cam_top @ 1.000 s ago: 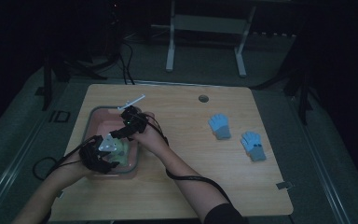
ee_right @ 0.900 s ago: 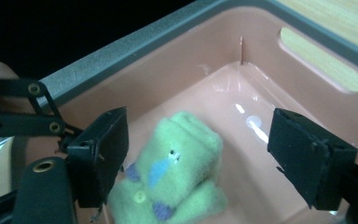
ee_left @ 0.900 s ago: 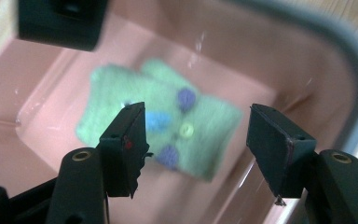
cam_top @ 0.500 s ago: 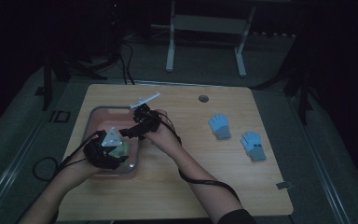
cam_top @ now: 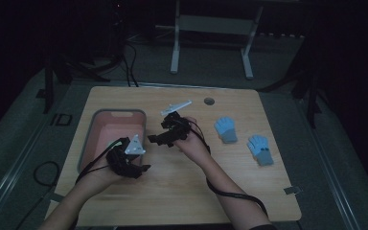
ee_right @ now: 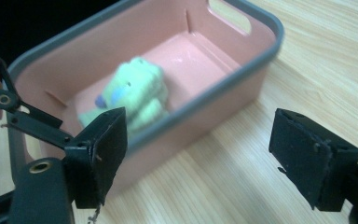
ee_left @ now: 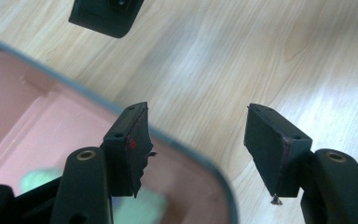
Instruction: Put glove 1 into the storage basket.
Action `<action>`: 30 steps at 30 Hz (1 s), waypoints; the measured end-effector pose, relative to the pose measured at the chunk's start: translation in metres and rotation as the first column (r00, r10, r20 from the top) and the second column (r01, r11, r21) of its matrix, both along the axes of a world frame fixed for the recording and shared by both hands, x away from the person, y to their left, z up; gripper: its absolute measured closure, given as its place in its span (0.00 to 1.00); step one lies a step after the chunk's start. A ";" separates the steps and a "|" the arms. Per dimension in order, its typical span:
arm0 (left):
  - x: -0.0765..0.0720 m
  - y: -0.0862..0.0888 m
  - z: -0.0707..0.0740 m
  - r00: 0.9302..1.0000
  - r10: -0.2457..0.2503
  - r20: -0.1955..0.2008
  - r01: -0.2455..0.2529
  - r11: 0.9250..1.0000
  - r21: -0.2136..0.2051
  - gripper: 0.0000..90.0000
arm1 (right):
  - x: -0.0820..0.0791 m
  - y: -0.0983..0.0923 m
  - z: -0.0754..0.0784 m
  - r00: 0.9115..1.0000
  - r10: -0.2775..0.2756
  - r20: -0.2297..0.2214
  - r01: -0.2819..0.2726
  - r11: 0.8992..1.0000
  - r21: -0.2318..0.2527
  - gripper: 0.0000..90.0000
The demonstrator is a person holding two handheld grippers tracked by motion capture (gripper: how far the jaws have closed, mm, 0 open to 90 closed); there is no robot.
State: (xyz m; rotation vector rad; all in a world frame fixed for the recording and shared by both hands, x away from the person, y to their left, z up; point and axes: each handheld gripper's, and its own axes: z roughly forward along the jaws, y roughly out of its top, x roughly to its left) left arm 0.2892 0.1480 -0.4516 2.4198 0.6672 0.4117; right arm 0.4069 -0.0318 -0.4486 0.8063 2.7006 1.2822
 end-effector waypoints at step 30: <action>-0.007 -0.078 -0.035 0.995 -0.090 -0.049 0.087 0.994 -0.062 0.22 | -0.022 -0.091 -0.044 0.998 -0.044 0.040 0.046 0.997 -0.060 0.16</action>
